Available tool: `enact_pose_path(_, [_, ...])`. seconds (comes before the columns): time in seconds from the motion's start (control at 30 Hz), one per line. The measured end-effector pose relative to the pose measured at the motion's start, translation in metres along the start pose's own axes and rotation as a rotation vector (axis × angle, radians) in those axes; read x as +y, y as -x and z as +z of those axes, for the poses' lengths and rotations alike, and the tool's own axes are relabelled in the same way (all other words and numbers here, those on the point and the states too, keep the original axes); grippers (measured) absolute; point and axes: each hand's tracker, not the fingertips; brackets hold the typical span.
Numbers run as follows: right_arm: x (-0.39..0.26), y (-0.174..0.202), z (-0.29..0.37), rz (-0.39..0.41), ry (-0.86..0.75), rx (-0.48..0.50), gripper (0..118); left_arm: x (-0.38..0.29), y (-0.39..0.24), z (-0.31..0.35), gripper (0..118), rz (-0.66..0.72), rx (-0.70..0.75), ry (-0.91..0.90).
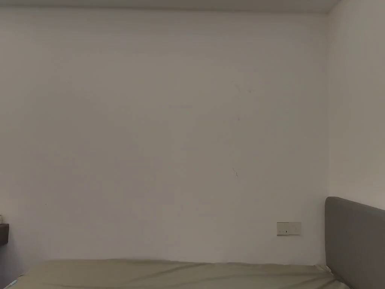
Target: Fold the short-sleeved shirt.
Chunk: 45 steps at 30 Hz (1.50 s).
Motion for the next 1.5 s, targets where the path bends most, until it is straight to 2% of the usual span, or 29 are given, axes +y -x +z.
enact_pose_path(0.17, [0.001, 0.001, 0.004, 0.006, -0.029, -0.018, 14, 0.001, 0.001, -0.001, 0, 0.017, -0.039, 0.022])
enact_pose_path(0.4, [0.004, 0.006, 0.007, 0.037, -0.044, -0.024, 14, 0.004, 0.006, -0.001, 0, 0.049, -0.030, 0.008])
enact_pose_path(0.5, [0.005, 0.011, 0.005, 0.025, -0.047, -0.013, 14, 0.005, 0.011, -0.001, 0, 0.035, -0.023, 0.016])
enact_pose_path(0.6, [0.002, 0.029, -0.002, 0.009, -0.039, 0.032, 14, 0.001, 0.025, -0.002, 0, 0.016, 0.004, 0.020])
enact_pose_path(0.77, [-0.008, 0.079, -0.020, 0.049, -0.032, 0.131, 14, -0.011, 0.072, -0.007, 2, 0.034, 0.139, 0.083])
enact_pose_path(0.8, [-0.010, 0.087, -0.022, 0.048, -0.029, 0.146, 14, -0.016, 0.083, -0.012, 28, 0.009, 0.169, 0.122])
enact_pose_path(0.87, [-0.016, 0.105, -0.027, 0.047, -0.019, 0.192, 14, -0.036, 0.110, -0.034, 118, -0.010, 0.153, 0.281])
enact_pose_path(0.9, [-0.019, 0.112, -0.030, 0.049, -0.015, 0.209, 14, -0.052, 0.121, -0.044, 116, -0.026, 0.140, 0.371])
enact_pose_path(1.0, [-0.033, 0.130, -0.036, 0.064, -0.010, 0.244, 14, -0.110, 0.151, -0.083, 118, 0.011, 0.120, 0.489])
enact_pose_path(1.13, [-0.051, 0.149, -0.052, 0.105, 0.017, 0.284, 14, -0.211, 0.183, -0.143, 118, -0.069, 0.230, 0.780])
enact_pose_path(1.3, [-0.071, 0.159, -0.074, 0.132, 0.027, 0.310, 14, -0.311, 0.218, -0.197, 118, 0.095, 0.255, 0.920])
enact_pose_path(1.4, [-0.081, 0.161, -0.086, 0.127, 0.040, 0.319, 14, -0.350, 0.231, -0.225, 116, 0.098, 0.276, 0.922])
enact_pose_path(1.5, [-0.096, 0.161, -0.098, 0.152, 0.064, 0.318, 14, -0.389, 0.239, -0.242, 111, 0.118, 0.297, 1.030])
